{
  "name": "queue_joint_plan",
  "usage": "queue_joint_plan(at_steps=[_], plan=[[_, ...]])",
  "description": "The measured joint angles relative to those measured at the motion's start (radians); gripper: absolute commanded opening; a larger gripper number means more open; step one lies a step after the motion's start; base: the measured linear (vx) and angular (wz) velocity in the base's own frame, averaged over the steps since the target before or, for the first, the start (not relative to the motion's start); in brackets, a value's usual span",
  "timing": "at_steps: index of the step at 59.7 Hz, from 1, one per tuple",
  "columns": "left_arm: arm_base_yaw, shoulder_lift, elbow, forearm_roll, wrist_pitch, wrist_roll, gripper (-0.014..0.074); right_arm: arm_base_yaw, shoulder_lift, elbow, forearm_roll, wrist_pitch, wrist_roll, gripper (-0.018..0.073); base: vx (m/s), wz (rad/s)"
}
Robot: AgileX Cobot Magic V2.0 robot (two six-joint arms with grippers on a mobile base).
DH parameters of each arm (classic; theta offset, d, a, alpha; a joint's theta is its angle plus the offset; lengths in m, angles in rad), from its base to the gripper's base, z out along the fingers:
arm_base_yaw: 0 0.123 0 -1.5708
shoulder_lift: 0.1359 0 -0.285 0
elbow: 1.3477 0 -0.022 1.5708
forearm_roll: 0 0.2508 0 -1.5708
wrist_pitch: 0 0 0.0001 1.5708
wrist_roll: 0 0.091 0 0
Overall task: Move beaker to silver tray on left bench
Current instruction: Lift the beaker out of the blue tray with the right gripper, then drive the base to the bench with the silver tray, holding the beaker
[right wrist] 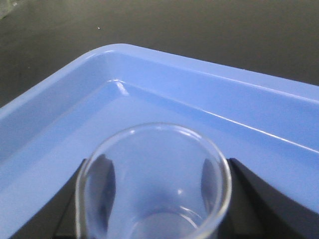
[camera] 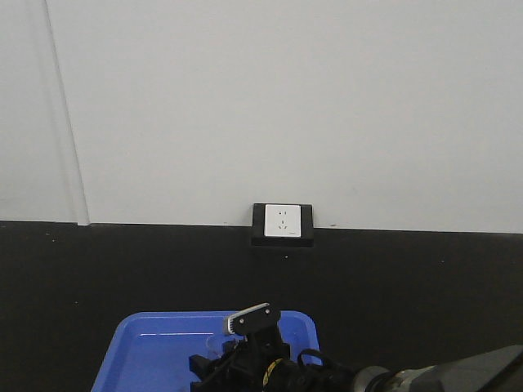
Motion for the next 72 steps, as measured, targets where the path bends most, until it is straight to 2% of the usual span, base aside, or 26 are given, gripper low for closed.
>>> queue_joint_plan(at_steps=[8, 14, 20, 40, 55, 63, 72], plan=[[0.0, 0.0, 0.0, 0.0, 0.0, 0.0, 0.0001, 0.0, -0.153, 0.011, -0.173, 0.236, 0.14, -0.0015, 0.0, 0.0], [0.0, 0.0, 0.0, 0.0, 0.0, 0.0, 0.0001, 0.001, -0.322, 0.08, -0.291, 0.382, 0.215, -0.0014, 0.0, 0.0], [0.0, 0.0, 0.0, 0.0, 0.0, 0.0, 0.0001, -0.007, -0.52, 0.212, -0.345, 0.464, 0.244, -0.0014, 0.0, 0.0], [0.0, 0.0, 0.0, 0.0, 0.0, 0.0, 0.0001, -0.069, -1.279, 0.673, -0.357, 0.573, 0.252, -0.0014, 0.0, 0.0], [0.0, 0.0, 0.0, 0.0, 0.0, 0.0, 0.0001, -0.07, -1.869, 0.92, -0.35, 0.845, 0.254, -0.0014, 0.0, 0.0], [0.0, 0.0, 0.0, 0.0, 0.0, 0.0, 0.0001, -0.07, -2.07, 0.98, -0.362, 0.934, 0.257, -0.0014, 0.0, 0.0], [0.0, 0.0, 0.0, 0.0, 0.0, 0.0, 0.0001, -0.07, -2.151, 1.023, -0.419, 0.967, 0.285, -0.0013, 0.0, 0.0]])
